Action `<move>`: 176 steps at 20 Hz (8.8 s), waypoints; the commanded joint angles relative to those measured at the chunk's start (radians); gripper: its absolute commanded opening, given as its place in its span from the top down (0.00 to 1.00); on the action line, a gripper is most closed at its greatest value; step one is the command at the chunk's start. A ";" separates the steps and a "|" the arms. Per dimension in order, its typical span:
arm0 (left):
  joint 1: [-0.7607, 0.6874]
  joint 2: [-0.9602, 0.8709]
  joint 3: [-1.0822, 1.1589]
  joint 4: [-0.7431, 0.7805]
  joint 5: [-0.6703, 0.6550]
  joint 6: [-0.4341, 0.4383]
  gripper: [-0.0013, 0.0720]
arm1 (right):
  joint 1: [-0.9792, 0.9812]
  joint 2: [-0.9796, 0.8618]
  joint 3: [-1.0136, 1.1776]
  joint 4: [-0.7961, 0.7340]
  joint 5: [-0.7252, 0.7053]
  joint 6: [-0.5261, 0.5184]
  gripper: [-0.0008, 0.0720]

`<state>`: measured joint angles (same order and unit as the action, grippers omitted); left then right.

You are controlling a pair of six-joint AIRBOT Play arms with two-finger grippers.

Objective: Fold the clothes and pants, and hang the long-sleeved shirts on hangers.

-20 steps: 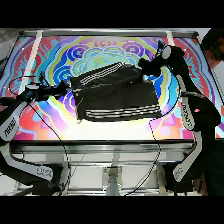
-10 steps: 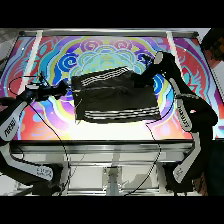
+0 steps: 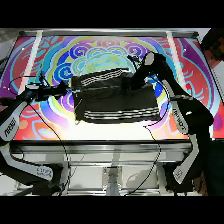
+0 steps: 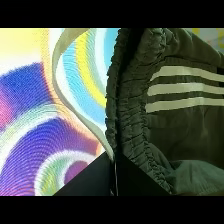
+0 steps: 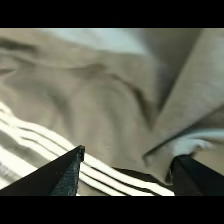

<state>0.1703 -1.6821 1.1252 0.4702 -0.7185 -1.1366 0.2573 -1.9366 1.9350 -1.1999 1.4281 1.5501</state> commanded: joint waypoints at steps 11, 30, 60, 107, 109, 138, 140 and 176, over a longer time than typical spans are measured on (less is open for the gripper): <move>0.000 0.000 0.001 0.000 -0.041 0.000 0.95 | -0.437 -0.116 0.092 0.488 -0.117 0.166 0.24; -0.011 0.017 0.001 0.000 -0.082 0.000 0.96 | -0.306 -0.322 0.101 0.470 -0.112 0.078 0.98; -0.011 0.017 0.001 0.000 -0.082 0.027 0.95 | -0.169 -0.114 0.166 0.560 -1.141 -0.551 0.98; 0.323 0.170 -0.016 0.109 -0.393 0.048 0.96 | -0.456 -0.049 0.013 0.341 -0.085 -0.098 0.99; 0.306 0.240 -0.077 0.162 -0.392 0.040 0.96 | -0.456 -0.013 -0.071 0.350 -0.103 -0.122 0.99; -0.533 0.732 -0.818 -0.091 0.351 -0.518 0.34 | -0.456 0.916 -1.377 0.467 -0.684 -0.013 0.26; -0.578 0.676 -0.818 -0.145 0.430 -0.517 0.37 | -0.456 0.916 -1.377 0.467 -0.680 -0.013 0.26; -0.592 0.623 -0.814 -0.184 0.888 -0.551 0.86 | -0.456 0.902 -1.377 0.542 -0.626 0.058 0.11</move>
<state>-0.4221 -1.0580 0.3103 0.2855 0.1574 -1.6878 -0.2001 -1.0248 0.5587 -0.6781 0.8242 1.5620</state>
